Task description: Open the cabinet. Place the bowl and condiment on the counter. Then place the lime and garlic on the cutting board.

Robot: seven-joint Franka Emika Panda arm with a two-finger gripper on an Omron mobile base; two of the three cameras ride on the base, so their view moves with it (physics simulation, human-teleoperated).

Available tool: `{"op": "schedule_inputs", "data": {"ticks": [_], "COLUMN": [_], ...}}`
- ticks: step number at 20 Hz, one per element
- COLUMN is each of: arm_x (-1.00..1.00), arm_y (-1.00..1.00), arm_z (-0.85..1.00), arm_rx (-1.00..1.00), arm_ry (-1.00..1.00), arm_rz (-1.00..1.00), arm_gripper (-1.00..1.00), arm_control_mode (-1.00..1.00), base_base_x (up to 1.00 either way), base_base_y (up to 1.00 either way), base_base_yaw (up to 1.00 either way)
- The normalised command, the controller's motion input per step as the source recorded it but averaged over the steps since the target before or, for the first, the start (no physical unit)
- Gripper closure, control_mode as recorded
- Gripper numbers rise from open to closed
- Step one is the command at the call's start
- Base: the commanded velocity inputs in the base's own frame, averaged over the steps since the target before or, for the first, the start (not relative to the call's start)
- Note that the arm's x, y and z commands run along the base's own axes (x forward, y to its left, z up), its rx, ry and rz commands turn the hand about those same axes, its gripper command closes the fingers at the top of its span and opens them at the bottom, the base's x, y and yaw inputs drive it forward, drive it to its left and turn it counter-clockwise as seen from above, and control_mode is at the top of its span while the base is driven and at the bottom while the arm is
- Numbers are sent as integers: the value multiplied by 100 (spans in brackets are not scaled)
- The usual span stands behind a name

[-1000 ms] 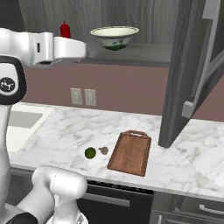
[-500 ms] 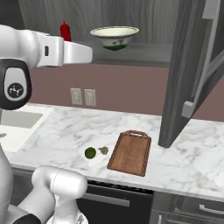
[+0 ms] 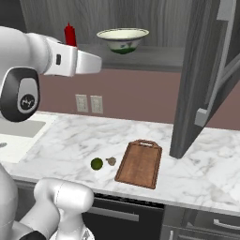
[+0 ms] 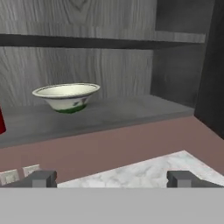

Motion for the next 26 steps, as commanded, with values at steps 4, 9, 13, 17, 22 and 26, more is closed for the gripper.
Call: {"op": "schedule_inputs", "data": {"ticks": [4,9,13,17,22,26], "arm_x": [20,11,3,8,15,15], "arm_y": [31,25,9,15,18,16], "arm_z": [-8,-4,0,0,0,0], "arm_rx": [9,8,6,3,0,0], "arm_ry": [-1,-2,-5,-6,-8,-7], "arm_rz": [13,12,12,12,13,13], "arm_gripper": [-100,-100,-100,-100,-100,-100], "arm_control_mode": [-100,-100,-100,-100,-100,-100], "base_base_x": [0,0,0,0,0,0], "base_base_y": [0,0,0,0,0,0], "base_base_yaw": [0,0,0,0,0,0]}}
